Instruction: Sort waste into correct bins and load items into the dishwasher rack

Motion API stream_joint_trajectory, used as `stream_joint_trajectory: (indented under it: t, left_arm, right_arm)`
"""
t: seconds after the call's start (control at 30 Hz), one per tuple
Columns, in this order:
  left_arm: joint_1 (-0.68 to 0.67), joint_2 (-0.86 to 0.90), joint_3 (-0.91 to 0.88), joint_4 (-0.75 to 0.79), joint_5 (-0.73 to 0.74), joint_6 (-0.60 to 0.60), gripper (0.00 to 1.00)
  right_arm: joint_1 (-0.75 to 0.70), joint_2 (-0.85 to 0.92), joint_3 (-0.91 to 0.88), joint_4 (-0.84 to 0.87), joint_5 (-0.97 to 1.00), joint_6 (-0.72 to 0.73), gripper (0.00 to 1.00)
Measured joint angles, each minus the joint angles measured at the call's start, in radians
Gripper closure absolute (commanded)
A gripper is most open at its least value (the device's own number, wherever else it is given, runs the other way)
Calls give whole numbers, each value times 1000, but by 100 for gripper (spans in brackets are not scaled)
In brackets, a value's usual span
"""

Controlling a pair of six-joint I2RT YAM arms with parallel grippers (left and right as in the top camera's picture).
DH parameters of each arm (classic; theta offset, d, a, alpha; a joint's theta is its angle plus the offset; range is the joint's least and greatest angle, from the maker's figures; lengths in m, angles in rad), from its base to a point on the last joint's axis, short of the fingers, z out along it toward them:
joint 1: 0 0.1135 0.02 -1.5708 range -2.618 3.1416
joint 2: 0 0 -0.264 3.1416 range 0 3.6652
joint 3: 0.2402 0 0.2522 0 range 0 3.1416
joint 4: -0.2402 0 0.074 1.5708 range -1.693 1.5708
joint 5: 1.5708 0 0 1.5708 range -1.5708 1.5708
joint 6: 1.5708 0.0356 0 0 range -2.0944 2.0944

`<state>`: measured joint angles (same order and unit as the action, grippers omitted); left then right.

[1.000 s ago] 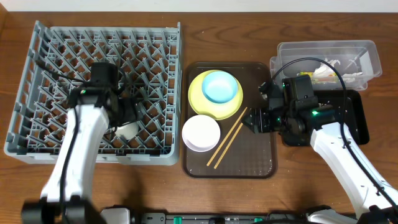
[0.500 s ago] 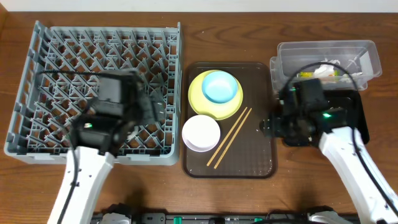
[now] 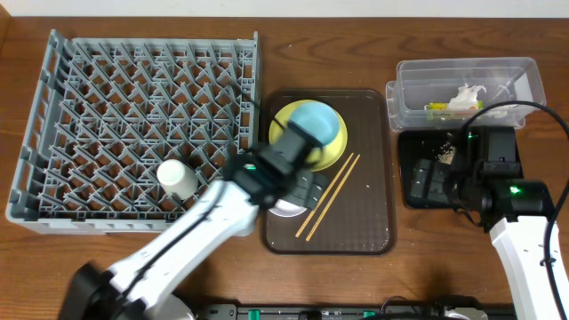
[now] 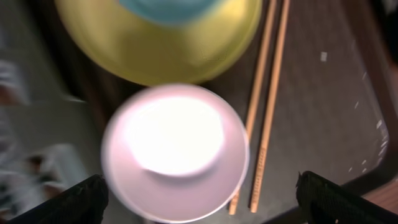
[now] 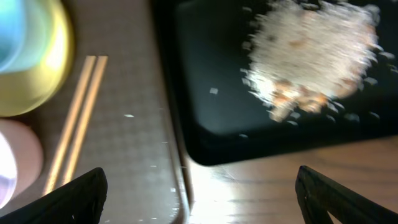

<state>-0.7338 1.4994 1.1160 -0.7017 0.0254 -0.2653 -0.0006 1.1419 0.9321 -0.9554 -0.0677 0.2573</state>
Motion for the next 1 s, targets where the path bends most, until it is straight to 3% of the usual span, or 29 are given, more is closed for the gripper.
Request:
stream_joint_trajectory:
  t: [0.17,0.23,0.6,0.77,0.9,1.0]
  left_arm:
    - [-67,133,0,21,-10,-49,2]
    - [-77,172,0,31,-11,-67,7]
    - [-89,280,0,88,-23,-111,67]
    - [-93,280,0,90,-26,-113,79]
    - [-103,280,0,93,-25,-113,81]
    - [-113,280,0,93,-26,-116,91]
  right_arm:
    - [0,1,0,-14,63,21,4]
    - [0,2,0,-14,72,24,4]
    - [0,2,0,-14,89,24,4]
    - [0,2,0,-16,91,24,4]
    - [0,2,0,-19,91,24,4]
    - [0,2,0,-21,91,24,4]
